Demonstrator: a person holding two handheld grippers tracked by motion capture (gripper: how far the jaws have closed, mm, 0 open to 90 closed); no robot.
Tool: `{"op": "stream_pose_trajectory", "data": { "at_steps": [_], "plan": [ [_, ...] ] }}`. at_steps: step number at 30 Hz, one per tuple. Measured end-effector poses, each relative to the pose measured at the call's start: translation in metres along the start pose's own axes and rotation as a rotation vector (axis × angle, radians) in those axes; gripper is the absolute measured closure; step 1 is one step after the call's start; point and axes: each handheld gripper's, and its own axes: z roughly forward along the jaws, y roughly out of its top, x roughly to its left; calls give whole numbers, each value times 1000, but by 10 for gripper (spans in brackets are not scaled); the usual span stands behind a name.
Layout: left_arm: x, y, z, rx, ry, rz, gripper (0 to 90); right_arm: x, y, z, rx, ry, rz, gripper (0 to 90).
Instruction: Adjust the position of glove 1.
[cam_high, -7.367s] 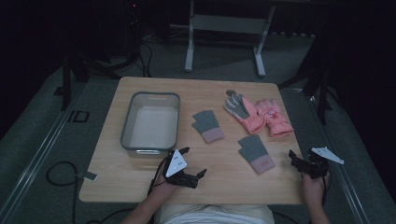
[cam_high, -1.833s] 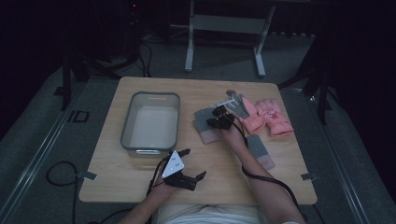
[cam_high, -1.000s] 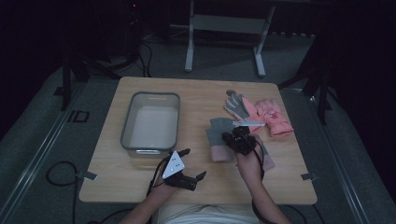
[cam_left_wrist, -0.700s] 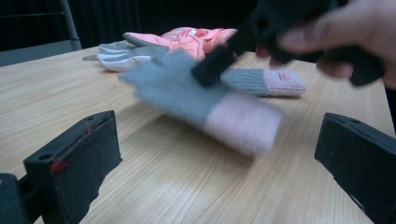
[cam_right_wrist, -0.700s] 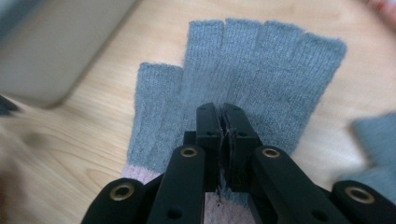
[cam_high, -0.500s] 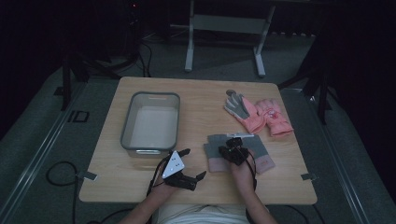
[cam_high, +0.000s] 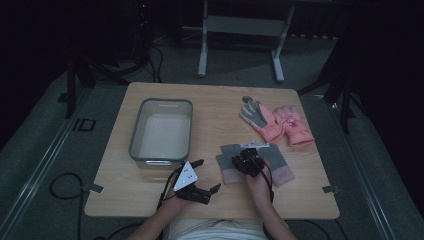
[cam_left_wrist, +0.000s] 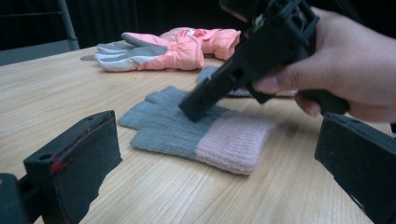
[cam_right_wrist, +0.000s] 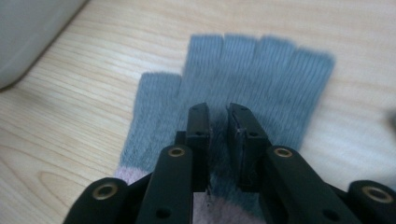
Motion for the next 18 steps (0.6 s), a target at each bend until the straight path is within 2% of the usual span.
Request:
{"op": "stream_pose_trajectory", "data": {
  "at_steps": [2, 6, 10, 11, 13, 14, 18],
  "plan": [
    [0, 0, 0, 0, -2, 1, 0, -6, 5, -6, -16, 25, -31, 740],
    [0, 0, 0, -1, 1, -6, 0, -23, 15, -22, -60, 31, -99, 710],
    [0, 0, 0, -1, 2, -1, 0, -44, 20, -36, -70, 18, -165, 681],
    [0, 0, 0, 0, 2, -2, 0, -51, 20, -41, -85, -14, -193, 676],
    [0, 0, 0, 0, 2, -2, 0, -55, 20, -44, -93, -17, -201, 679],
    [0, 0, 0, -3, 1, -6, 0, -69, 21, -52, -108, -1, -220, 686],
    [1, 0, 0, -5, 0, -12, 0, -89, 21, -62, -98, 8, -278, 687]
  ]
}}
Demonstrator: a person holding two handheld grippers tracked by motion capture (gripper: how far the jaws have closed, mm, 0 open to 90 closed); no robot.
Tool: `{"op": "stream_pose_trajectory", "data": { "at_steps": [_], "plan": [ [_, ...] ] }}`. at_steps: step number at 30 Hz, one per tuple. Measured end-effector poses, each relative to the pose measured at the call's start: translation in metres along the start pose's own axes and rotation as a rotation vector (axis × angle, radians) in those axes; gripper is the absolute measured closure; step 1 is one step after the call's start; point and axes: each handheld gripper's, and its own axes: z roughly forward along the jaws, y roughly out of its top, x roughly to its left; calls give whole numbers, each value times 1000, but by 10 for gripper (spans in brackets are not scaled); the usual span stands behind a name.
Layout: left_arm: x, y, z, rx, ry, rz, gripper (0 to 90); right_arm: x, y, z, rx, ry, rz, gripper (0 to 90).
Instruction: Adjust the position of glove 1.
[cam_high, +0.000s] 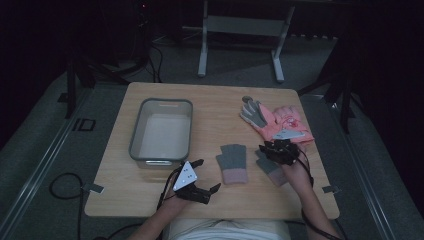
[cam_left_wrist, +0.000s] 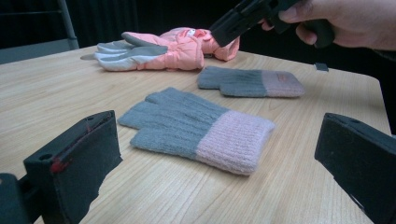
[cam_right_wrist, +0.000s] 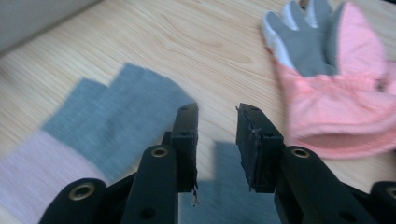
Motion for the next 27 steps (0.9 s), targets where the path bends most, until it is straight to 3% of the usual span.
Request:
{"op": "stream_pose_trajectory", "data": {
  "at_steps": [5, 6, 9, 20, 27],
  "plan": [
    [0, 0, 0, -2, 5, 0, 0, -16, -6, -10, 12, 16, -36, 687],
    [0, 0, 0, -2, 5, -1, 0, -24, -12, -12, 20, 20, -36, 687],
    [0, 0, 0, -3, 5, -1, 0, -30, -22, -10, 38, 33, -44, 679],
    [0, 0, 0, -4, 3, 0, 0, -35, -53, 15, 116, 61, -81, 654],
    [0, 0, 0, -5, 6, 0, 0, -39, -57, 18, 124, 88, -54, 689]
  ]
}}
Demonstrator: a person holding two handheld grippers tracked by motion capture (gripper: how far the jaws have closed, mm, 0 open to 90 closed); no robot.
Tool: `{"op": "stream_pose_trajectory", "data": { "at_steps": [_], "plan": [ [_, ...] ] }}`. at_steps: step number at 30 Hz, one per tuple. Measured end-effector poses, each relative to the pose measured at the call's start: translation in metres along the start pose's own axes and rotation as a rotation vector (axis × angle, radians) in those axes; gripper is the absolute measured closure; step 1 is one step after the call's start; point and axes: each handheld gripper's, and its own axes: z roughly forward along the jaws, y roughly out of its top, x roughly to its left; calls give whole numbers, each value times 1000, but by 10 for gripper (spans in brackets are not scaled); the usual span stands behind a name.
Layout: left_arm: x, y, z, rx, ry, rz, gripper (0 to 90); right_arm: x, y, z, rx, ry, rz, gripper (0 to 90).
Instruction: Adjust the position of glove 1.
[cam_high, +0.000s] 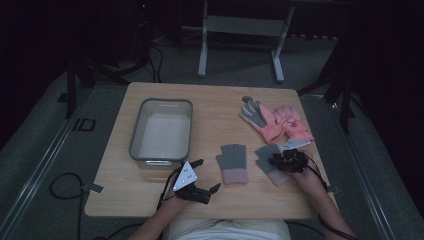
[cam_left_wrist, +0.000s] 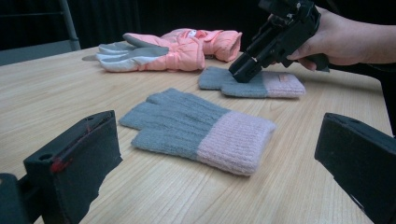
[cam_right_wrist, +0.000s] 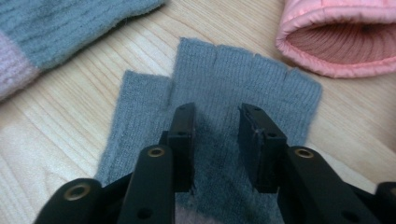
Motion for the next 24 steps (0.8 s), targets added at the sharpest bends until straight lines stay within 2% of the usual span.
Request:
{"op": "stream_pose_trajectory", "data": {
  "at_steps": [2, 3, 8, 14, 15, 16, 18, 19, 20, 24],
  "plan": [
    [0, 0, 0, -1, 1, 0, 0, -1, 0, 0, -1, 6, 4, 708],
    [0, 0, 0, -1, 3, 0, 0, 0, 0, 0, 5, 7, 7, 760],
    [0, 0, 0, -1, 6, 1, 0, 6, 5, 1, 41, -26, -2, 828],
    [0, 0, 0, -1, 6, 0, 0, 6, 9, -2, 55, -29, 87, 856],
    [0, 0, 0, -1, 6, 0, 0, 7, 10, -5, 46, -38, 110, 855],
    [0, 0, 0, -3, 6, 0, 0, 9, 11, -8, 35, -45, 111, 856],
    [0, 0, 0, -2, 6, -3, 0, 12, 15, -21, -18, -49, 151, 857],
    [0, 0, 0, -2, 6, -3, 0, 12, 15, -21, -18, -49, 151, 857],
    [0, 0, 0, -1, 6, -3, 0, 17, 18, -32, -56, -61, 169, 857],
    [0, 0, 0, -3, 6, 0, 0, 26, 23, -54, -97, -86, 221, 857]
  ]
}}
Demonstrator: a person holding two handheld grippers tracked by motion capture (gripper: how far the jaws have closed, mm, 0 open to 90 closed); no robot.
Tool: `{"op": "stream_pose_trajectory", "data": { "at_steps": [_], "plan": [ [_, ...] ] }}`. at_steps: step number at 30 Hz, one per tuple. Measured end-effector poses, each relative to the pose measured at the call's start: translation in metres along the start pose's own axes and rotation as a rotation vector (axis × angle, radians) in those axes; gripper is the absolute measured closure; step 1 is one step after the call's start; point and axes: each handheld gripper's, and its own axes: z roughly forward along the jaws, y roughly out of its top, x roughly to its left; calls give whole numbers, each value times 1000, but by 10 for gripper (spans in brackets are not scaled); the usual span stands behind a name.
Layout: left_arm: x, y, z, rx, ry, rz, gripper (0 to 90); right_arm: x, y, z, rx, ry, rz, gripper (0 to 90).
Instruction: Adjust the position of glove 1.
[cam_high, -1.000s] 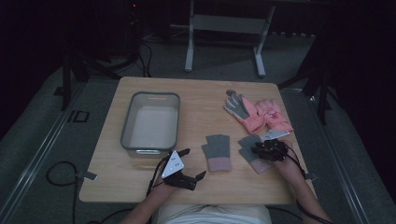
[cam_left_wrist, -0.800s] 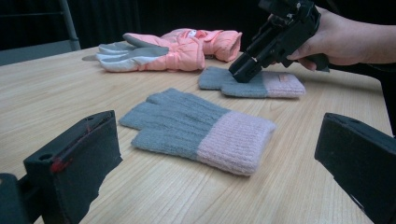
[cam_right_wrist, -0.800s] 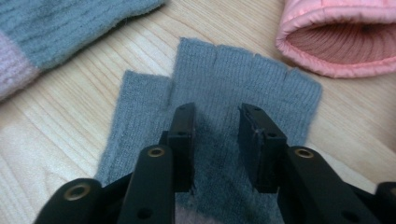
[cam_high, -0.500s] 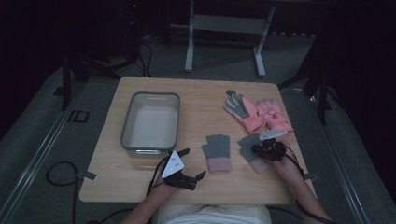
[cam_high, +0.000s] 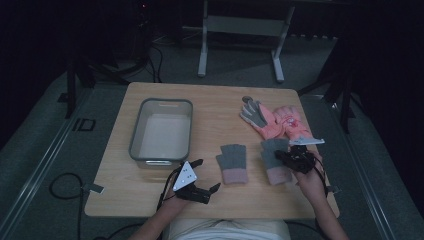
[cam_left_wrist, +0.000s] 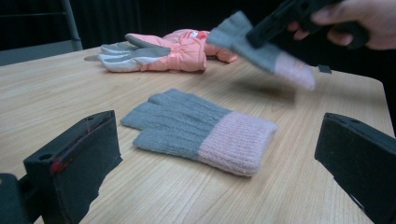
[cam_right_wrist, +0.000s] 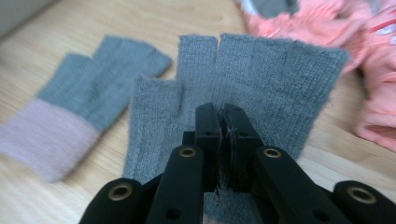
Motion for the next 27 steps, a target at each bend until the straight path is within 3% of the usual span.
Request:
{"op": "stream_pose_trajectory", "data": {
  "at_steps": [6, 9, 14, 18, 27],
  "plan": [
    [0, 0, 0, 0, 3, 0, 0, 13, -1, -21, -33, -42, 81, 857],
    [0, 0, 0, 0, 3, -2, 0, 24, -3, -32, -46, -76, 144, 857],
    [0, 0, 0, 1, 3, 1, 0, 30, -3, -36, -44, -108, 169, 857],
    [0, 0, 0, 0, 12, -3, 0, 34, -8, -29, -26, -144, 190, 857],
    [0, 0, 0, 1, 9, 2, 0, 29, -23, 1, 34, -187, 203, 857]
  ]
}}
